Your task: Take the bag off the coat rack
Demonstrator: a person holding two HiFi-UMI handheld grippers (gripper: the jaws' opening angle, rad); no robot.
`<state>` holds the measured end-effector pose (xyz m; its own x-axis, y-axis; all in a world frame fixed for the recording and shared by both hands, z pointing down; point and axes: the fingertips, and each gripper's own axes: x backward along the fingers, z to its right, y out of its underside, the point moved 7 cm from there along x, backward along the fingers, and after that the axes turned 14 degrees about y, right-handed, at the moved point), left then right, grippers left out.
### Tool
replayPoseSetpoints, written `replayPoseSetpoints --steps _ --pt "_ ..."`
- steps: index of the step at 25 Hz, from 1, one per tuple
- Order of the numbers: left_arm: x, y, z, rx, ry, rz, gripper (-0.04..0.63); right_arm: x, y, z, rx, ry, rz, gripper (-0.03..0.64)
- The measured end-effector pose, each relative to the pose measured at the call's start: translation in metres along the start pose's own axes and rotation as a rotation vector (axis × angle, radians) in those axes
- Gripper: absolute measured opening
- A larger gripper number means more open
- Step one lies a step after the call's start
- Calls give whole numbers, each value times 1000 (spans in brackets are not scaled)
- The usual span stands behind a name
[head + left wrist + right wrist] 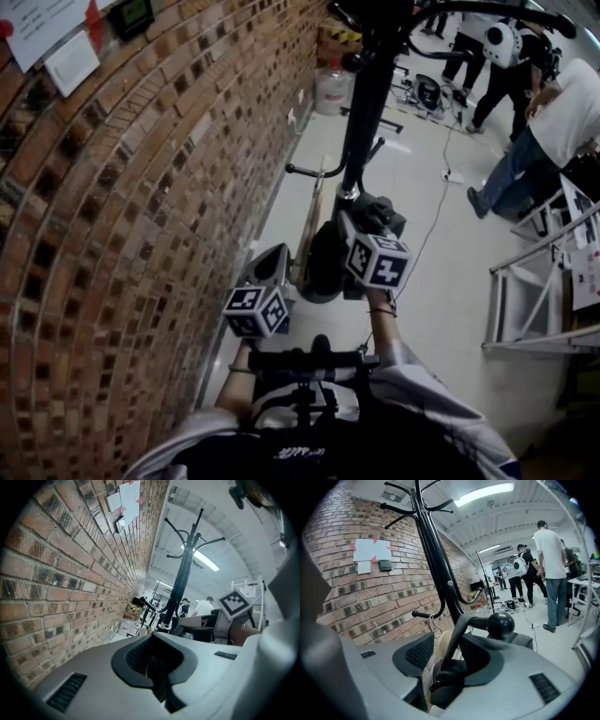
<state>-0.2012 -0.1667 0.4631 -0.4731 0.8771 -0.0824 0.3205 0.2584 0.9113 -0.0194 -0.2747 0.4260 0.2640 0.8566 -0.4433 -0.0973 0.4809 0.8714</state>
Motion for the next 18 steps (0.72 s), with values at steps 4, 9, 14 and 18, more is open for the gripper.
replayPoseSetpoints --steps 4,9,14,18 --pt "-5 -3 -5 1 -17 9 8 -10 -7 -3 -10 22 -21 184" --pt "-10 -6 -7 -2 -42 -1 8 -20 -8 -1 3 23 -49 183" --pt "-16 -6 -12 1 -53 5 8 -23 -2 6 3 -11 -24 86" --pt "-19 -7 -12 5 -73 -3 8 -18 1 8 -12 -96 30 70"
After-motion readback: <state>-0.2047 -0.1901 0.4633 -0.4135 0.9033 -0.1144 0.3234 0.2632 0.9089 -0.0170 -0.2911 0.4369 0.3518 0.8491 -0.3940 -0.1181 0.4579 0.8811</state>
